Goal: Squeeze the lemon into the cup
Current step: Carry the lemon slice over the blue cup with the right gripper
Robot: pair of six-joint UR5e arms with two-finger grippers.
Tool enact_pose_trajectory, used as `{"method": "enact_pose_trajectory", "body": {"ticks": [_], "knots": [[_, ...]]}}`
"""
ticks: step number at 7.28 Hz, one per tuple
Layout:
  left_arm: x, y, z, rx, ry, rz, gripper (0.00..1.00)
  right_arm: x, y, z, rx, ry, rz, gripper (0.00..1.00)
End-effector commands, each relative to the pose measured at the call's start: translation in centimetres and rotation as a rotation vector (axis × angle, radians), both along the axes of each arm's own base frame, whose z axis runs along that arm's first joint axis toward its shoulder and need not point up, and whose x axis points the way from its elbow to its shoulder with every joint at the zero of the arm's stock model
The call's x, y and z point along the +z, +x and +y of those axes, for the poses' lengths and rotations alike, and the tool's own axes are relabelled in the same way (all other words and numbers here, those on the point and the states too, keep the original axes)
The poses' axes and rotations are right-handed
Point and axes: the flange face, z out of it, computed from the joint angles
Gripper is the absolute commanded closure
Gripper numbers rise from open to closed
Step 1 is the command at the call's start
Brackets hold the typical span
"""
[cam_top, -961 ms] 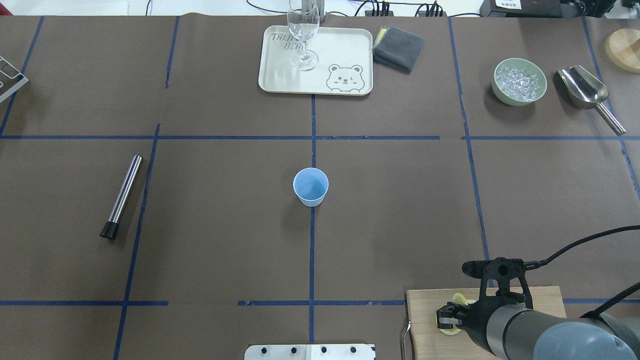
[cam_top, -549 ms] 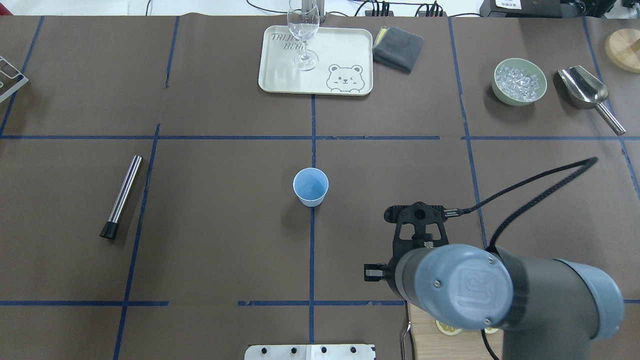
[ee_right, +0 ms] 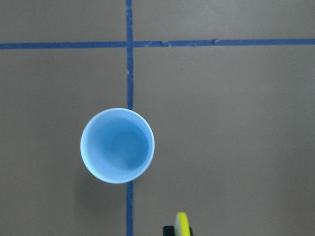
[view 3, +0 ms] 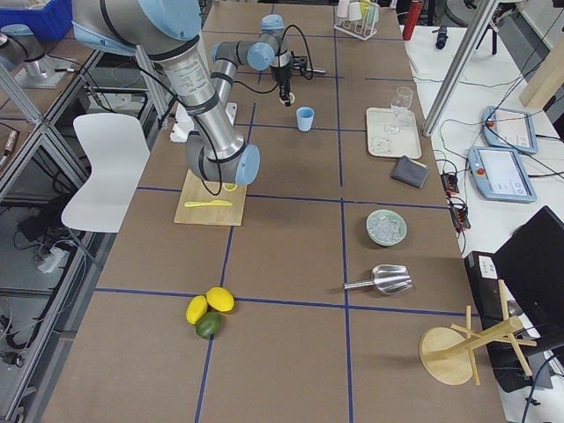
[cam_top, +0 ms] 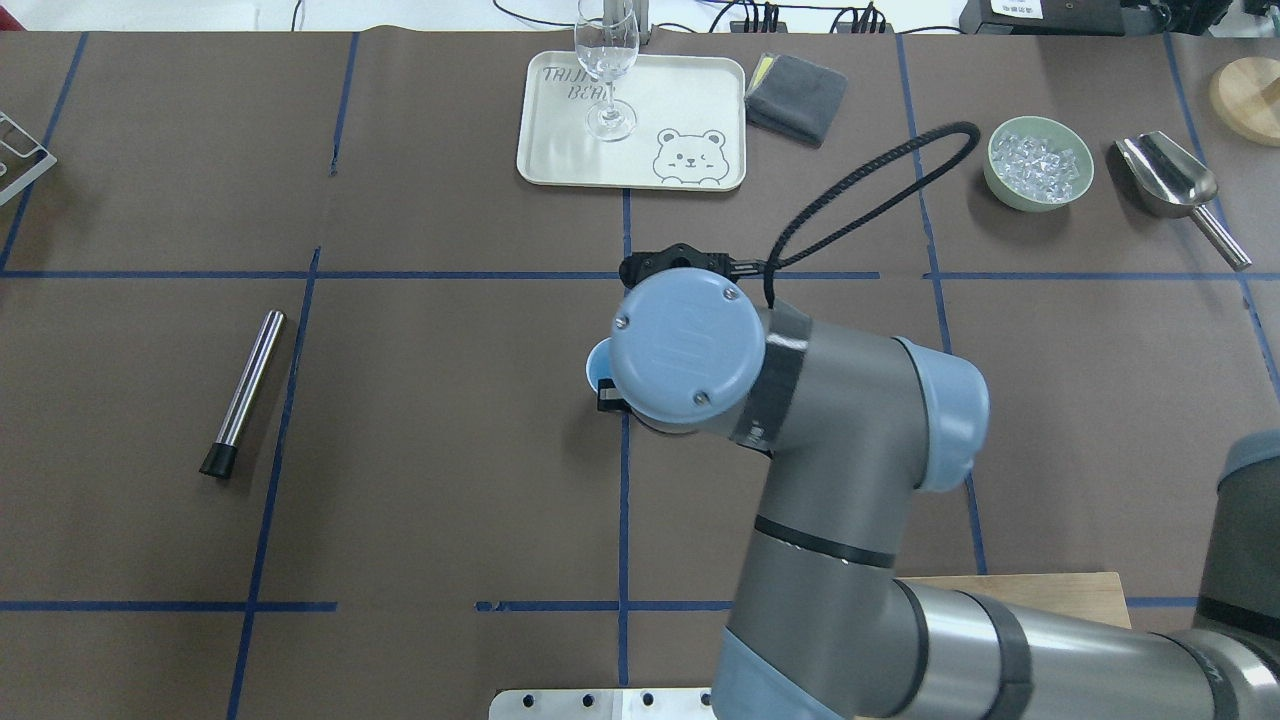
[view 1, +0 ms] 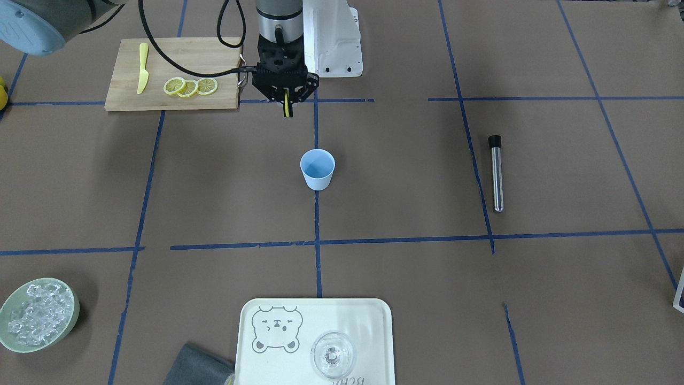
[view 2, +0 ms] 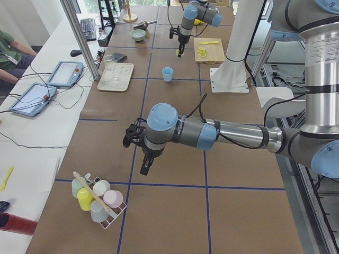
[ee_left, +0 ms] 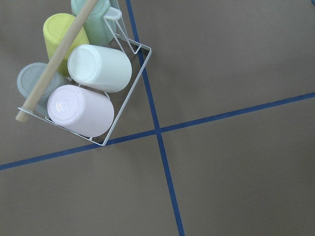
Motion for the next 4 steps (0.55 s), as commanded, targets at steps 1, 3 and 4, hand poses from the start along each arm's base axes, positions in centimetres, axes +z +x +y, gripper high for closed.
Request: {"method": "enact_pose_trajectory", "body": {"ticks": [1,3,4], "knots": [[0.2,0.0,0.1,0.000,-0.007,0.001,0.00,-1.3,-4.5,-6.4,0.004,-0.004,0.012,0.88],[0.4,0.0,0.0,0.000,-0.010,0.001,0.00,-0.7,-5.7,-7.4,-0.006,0.007,0.009,0.81],[0.4,0.0,0.0,0.000,-0.010,0.001,0.00,-0.7,-5.8,-7.2,-0.023,-0.003,0.004,0.75]]}}
